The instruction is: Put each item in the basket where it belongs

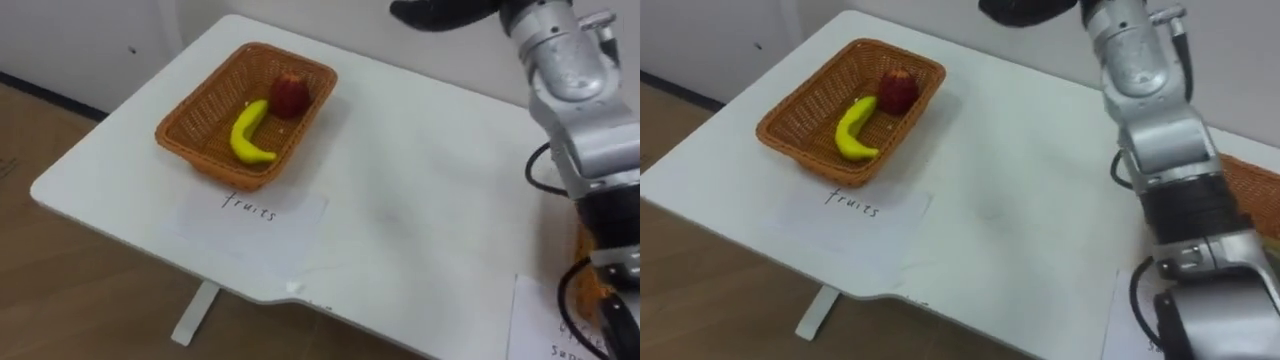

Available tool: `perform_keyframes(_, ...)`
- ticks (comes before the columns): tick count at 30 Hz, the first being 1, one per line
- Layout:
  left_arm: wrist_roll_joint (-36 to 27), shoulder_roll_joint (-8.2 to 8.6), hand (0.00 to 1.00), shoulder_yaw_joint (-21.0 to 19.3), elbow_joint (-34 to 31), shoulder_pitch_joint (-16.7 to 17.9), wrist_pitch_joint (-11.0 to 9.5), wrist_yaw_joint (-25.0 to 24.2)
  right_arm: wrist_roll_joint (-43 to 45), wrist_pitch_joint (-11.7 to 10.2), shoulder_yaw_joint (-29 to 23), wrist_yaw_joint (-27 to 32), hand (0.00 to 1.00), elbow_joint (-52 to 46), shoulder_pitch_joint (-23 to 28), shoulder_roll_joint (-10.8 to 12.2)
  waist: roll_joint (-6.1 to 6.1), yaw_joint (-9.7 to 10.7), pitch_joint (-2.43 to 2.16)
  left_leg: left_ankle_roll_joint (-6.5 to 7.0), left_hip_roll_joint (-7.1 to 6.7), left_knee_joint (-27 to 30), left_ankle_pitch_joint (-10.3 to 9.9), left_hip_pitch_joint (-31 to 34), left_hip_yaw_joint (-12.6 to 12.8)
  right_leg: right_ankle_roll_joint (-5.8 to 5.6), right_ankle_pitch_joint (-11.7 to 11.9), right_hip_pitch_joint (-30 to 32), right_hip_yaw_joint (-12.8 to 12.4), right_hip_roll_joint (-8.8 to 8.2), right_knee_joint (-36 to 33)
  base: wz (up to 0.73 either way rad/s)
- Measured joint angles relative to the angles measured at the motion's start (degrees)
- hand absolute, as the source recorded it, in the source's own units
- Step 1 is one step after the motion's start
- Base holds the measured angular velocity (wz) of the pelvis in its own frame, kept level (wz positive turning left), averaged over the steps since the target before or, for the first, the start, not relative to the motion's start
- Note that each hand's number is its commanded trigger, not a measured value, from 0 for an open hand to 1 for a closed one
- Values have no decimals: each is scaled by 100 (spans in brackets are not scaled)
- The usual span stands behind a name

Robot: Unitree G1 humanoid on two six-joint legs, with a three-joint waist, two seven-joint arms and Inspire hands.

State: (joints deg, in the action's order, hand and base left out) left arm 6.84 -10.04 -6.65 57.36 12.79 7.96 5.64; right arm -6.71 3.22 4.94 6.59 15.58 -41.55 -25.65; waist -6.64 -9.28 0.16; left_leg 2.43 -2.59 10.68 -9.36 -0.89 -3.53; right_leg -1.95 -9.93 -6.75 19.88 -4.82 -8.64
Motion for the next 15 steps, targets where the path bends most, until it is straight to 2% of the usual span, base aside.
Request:
perform_keyframes(3,3,-1,0,5,-4,2,-82,42,-61,0,-110,105,0,-173,58,-176,27,221,-4,0,6,-8,0,30,64,1,1,65,-111,4,-8,-13)
perform_keyframes(6,5,-12,0,-4,1,8,-93,67,-210,1,-218,211,0,-285,129,-221,38,294,-13,0,18,-66,0,-25,237,17,11,104,-266,30,-13,-29)
perform_keyframes(8,-22,-17,0,-33,-5,-2,-101,169,-279,5,-275,253,0,-615,466,-395,-2,412,-42,-2,85,-131,-2,-89,333,25,16,112,-349,49,-14,-21)
perform_keyframes(11,-80,0,0,-54,-3,3,-174,172,-272,9,-578,284,0,-1042,814,-411,-31,547,-63,-3,105,-155,-1,-117,479,30,19,154,-493,67,-17,-21)
perform_keyframes(15,-140,-7,0,-122,-21,18,-275,174,-658,8,-996,553,0,-1040,929,-660,-33,740,-63,-3,122,-207,-2,-182,578,39,25,160,-579,75,-27,-16)
